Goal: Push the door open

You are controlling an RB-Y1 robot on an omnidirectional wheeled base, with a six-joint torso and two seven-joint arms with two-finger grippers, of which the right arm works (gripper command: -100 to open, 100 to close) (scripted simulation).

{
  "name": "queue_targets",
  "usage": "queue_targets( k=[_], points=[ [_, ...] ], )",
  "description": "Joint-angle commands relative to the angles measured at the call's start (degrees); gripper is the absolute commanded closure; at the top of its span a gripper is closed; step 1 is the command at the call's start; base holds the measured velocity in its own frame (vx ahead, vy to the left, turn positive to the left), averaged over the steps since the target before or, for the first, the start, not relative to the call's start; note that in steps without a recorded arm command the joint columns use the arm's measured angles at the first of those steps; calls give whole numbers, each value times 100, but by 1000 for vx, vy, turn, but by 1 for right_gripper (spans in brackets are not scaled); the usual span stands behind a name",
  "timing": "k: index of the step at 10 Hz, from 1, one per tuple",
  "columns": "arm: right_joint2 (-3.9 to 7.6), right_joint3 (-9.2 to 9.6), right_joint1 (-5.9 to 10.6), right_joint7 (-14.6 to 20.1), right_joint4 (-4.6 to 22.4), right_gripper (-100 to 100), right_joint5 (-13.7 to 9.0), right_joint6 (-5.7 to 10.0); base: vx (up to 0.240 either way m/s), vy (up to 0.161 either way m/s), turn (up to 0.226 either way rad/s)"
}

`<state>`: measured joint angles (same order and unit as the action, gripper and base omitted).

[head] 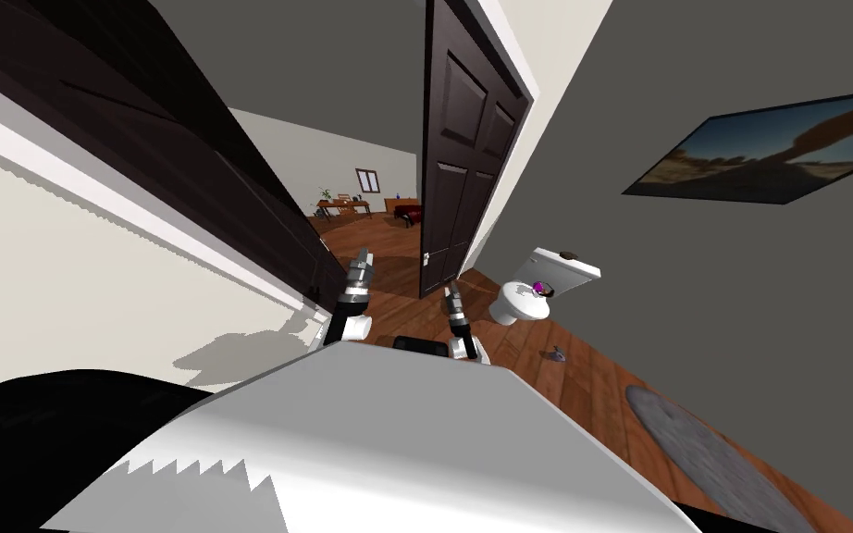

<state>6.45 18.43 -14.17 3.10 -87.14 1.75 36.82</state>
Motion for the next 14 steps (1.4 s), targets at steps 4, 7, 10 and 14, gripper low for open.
queue_targets(
  k=[4, 7, 10, 14],
  points=[
    [-10, 276, 187, -28, 524, -100, -41, 66, 133, -44, 40],
    [-13, 453, 327, -38, 900, -100, -75, 123, 118, -41, 43],
    [-21, 623, 463, -48, 1262, -100, -107, 177, 117, -39, 38],
    [-40, 869, 659, -61, 1784, -100, -154, 256, 133, -36, 41]
  ],
)
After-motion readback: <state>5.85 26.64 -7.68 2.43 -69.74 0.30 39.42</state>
